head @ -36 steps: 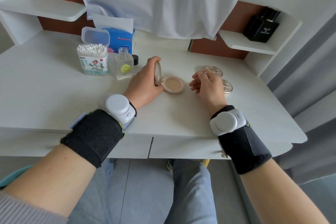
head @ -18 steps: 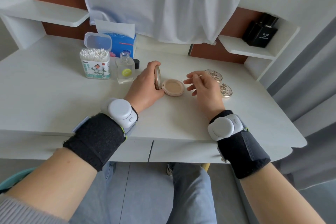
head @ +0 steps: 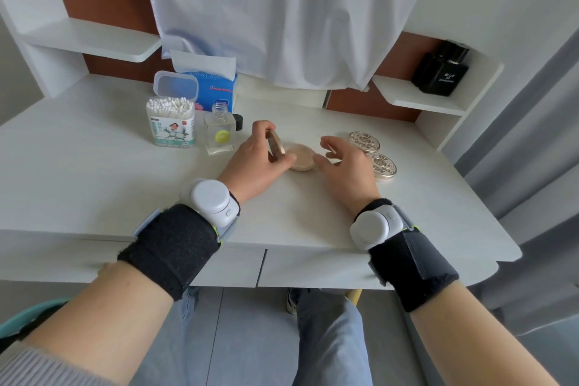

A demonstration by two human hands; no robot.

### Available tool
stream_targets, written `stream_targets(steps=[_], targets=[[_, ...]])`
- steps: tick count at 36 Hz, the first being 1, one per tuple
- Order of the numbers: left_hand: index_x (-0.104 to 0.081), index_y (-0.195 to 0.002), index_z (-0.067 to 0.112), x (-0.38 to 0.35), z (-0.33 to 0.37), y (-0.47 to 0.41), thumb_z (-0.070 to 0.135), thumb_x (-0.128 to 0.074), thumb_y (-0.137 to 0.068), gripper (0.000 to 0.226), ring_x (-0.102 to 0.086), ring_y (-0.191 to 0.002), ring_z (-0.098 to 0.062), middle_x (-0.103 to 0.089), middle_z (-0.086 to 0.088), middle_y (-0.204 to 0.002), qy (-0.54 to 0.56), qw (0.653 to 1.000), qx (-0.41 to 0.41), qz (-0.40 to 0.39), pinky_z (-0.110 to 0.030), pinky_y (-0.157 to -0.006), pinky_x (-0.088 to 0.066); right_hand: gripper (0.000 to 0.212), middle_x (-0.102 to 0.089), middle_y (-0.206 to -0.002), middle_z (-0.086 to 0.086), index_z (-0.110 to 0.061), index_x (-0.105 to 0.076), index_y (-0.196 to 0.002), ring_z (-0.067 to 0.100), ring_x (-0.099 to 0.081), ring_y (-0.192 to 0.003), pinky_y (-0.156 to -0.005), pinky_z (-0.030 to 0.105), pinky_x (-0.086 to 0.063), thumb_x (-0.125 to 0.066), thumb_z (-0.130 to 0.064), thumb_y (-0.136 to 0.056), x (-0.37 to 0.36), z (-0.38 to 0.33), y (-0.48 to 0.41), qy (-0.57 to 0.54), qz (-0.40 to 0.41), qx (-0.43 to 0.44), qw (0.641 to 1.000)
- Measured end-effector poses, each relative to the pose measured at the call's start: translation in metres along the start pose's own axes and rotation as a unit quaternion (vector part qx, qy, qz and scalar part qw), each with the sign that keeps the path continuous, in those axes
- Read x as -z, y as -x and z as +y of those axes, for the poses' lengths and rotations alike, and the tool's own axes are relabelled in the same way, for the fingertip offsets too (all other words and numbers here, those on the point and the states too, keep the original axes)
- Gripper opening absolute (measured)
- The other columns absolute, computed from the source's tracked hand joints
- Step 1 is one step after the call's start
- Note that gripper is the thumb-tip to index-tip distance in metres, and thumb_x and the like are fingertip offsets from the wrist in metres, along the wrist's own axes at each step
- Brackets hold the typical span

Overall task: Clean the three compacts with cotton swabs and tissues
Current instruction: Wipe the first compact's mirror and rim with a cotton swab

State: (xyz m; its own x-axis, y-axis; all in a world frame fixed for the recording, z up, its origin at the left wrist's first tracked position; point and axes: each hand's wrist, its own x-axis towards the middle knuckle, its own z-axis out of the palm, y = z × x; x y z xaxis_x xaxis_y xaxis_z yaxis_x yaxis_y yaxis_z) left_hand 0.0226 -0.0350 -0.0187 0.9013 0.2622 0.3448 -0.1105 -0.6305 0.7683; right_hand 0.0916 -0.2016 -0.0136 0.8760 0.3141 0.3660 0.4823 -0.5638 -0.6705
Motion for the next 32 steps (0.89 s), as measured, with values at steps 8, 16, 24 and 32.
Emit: stream_targets(steps=[8, 16, 24, 32], targets=[[-0.036, -0.126, 0.009, 0.007, -0.003, 0.005, 0.03, -0.071, -0.083, 0.059, -0.062, -0.091, -0.025, -0.049, -0.005, -0.122, 0.004, 1.0, -0.011, -0.007, -0.041, -0.088, -0.049, 0.03, -0.069, -0.107, 0.001, -0.022, -0.066, -0.112, 0.02, -0.062, -0.104, -0.09, 0.032, -0.046, -0.068, -0.029, -0.083, -0.001, 0.001, 0.002, 0.074, -0.043, 0.009, 0.996], [-0.042, -0.114, 0.012, 0.021, -0.014, 0.016, 0.038, -0.081, -0.071, 0.063, -0.058, -0.093, -0.017, -0.057, 0.0, -0.103, -0.027, 0.999, 0.02, 0.012, -0.027, -0.079, -0.043, 0.029, -0.068, -0.11, 0.001, -0.024, -0.065, -0.115, 0.021, -0.06, -0.107, -0.09, 0.028, -0.042, -0.065, -0.029, -0.087, 0.003, -0.004, 0.003, 0.085, -0.065, 0.013, 0.994], [-0.042, -0.108, 0.014, 0.024, -0.012, 0.02, 0.045, -0.083, -0.065, 0.067, -0.058, -0.089, -0.019, -0.06, -0.001, -0.097, -0.051, 0.998, 0.035, 0.017, -0.027, -0.073, -0.041, 0.026, -0.068, -0.109, -0.005, -0.027, -0.066, -0.111, 0.012, -0.06, -0.108, -0.093, 0.03, -0.045, -0.066, -0.031, -0.085, 0.003, -0.006, 0.002, 0.053, -0.07, -0.011, 0.996], [-0.041, -0.11, 0.014, 0.025, -0.008, 0.022, 0.046, -0.081, -0.067, 0.067, -0.054, -0.087, -0.017, -0.053, 0.005, -0.092, -0.041, 0.998, 0.038, 0.01, -0.026, -0.073, -0.038, 0.021, -0.071, -0.098, 0.001, -0.018, -0.068, -0.093, 0.005, -0.067, -0.077, -0.071, 0.016, -0.047, -0.05, -0.008, -0.094, 0.006, -0.028, 0.003, -0.174, 0.034, -0.064, 0.982]])
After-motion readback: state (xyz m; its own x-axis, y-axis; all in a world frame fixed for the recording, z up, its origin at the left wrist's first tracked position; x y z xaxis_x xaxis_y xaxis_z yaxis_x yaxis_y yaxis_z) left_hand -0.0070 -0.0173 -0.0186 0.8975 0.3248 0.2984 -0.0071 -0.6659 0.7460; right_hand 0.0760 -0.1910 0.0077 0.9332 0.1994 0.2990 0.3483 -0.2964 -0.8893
